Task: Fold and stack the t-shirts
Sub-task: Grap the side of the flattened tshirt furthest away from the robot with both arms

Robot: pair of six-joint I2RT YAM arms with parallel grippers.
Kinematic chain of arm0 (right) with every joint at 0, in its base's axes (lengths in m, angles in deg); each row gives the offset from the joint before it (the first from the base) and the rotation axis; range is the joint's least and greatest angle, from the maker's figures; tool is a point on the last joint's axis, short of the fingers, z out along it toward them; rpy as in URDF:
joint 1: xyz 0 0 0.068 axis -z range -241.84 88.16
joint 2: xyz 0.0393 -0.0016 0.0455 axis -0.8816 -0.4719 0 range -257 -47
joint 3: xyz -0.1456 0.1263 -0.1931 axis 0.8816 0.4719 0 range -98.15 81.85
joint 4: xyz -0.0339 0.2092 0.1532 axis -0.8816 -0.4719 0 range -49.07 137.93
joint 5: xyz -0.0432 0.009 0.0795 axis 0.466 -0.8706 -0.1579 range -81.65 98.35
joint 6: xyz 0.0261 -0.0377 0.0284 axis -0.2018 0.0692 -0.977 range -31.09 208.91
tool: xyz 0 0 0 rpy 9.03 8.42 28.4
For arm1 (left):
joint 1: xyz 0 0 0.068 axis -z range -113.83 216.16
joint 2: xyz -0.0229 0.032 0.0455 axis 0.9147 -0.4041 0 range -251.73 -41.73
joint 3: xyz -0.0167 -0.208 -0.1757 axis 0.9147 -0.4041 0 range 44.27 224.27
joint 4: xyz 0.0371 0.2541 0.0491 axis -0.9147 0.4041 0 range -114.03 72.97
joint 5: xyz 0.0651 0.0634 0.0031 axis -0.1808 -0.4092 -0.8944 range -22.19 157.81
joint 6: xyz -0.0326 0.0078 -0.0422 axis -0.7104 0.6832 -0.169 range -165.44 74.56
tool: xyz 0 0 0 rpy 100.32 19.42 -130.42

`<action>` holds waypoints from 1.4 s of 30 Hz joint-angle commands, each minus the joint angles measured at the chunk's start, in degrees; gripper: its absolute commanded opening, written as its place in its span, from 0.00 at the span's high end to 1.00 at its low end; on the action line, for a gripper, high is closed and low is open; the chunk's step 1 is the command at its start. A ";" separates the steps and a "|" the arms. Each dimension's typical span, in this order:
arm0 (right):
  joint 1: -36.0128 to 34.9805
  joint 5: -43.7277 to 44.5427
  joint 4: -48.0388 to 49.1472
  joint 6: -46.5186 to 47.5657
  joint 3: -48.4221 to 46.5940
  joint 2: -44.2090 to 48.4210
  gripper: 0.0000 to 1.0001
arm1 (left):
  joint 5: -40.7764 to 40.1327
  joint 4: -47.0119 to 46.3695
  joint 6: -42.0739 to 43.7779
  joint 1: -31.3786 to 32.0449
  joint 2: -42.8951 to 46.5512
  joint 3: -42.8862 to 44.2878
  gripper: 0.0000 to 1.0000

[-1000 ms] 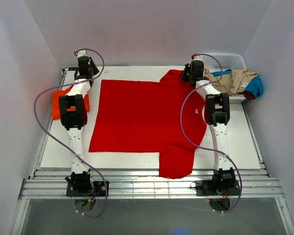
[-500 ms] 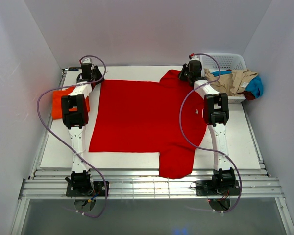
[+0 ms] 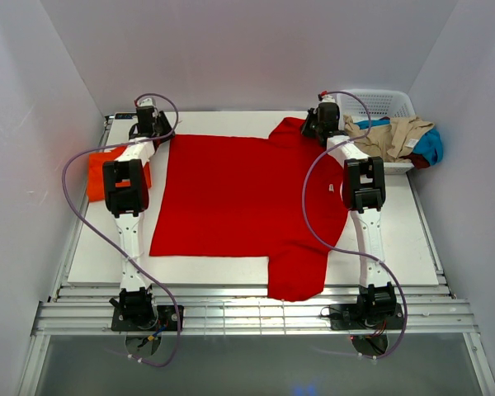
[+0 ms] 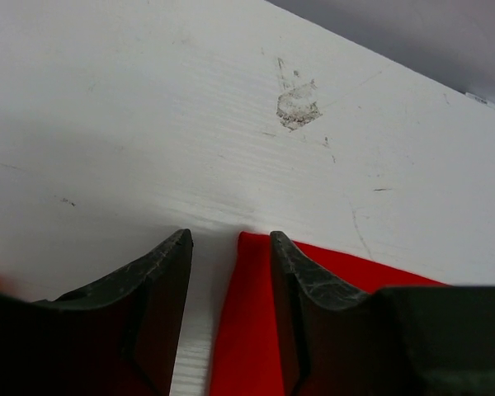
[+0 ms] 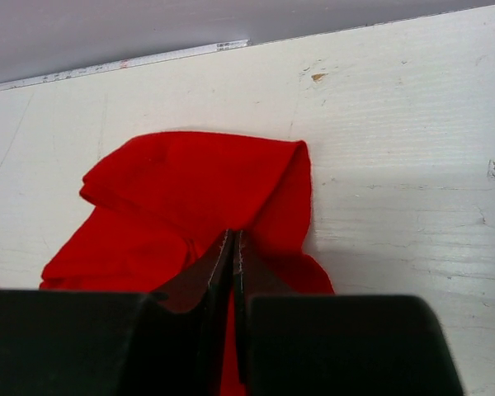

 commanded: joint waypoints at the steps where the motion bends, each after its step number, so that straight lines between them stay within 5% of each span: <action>1: -0.35 0.67 0.43 0.76 0.49 3.75 0.92 | -0.80 3.16 2.23 1.33 -0.21 1.51 0.47; 19: -0.43 0.49 0.69 0.67 1.55 4.11 0.92 | -5.63 4.92 5.66 5.12 -1.26 2.56 0.52; 25: -0.43 0.41 0.69 0.85 1.81 4.11 0.92 | -9.14 5.44 6.62 5.20 -2.40 3.97 0.69; 34: -0.43 -0.21 1.13 1.29 2.51 4.54 0.92 | -11.79 5.27 7.77 5.20 -5.21 6.78 0.73; 39: -0.52 0.05 2.28 2.34 4.09 6.39 0.92 | -12.14 2.81 7.95 5.20 -4.96 5.55 0.98; 42: -0.70 0.14 3.24 3.66 6.46 10.07 0.92 | -12.40 -1.04 7.77 5.20 -2.24 1.17 1.00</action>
